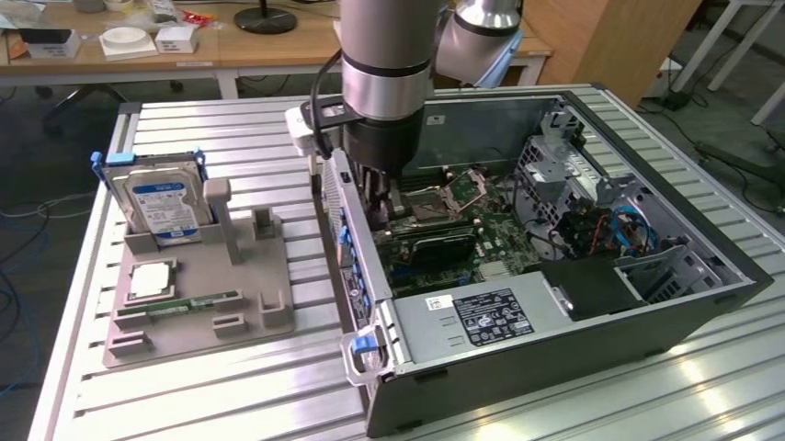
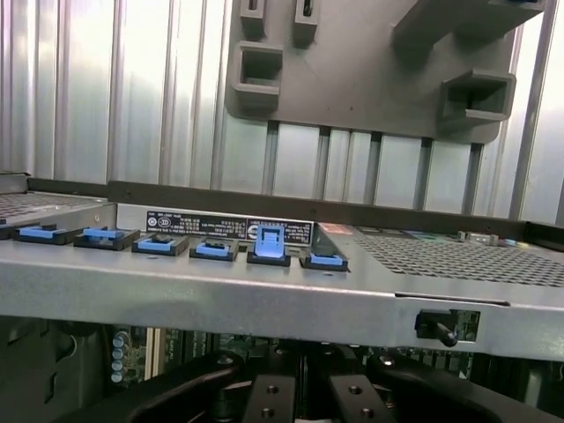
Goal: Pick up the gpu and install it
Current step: 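Press down on the gpu until it lock into place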
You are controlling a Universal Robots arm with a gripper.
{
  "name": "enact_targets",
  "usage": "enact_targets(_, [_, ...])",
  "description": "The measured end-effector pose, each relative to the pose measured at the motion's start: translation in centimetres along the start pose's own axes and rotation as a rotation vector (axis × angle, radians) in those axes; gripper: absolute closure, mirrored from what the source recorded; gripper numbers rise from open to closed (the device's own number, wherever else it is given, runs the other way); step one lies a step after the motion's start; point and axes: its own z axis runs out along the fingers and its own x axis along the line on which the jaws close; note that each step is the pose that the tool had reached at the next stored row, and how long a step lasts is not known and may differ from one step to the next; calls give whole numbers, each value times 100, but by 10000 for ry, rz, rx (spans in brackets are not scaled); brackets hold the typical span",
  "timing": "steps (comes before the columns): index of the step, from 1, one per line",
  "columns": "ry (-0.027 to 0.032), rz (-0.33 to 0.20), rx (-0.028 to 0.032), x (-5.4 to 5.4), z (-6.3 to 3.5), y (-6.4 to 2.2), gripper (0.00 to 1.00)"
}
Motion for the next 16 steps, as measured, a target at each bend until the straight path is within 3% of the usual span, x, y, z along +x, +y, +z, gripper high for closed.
enact_targets(16, [-1,1,-13,59,-3,45,90])
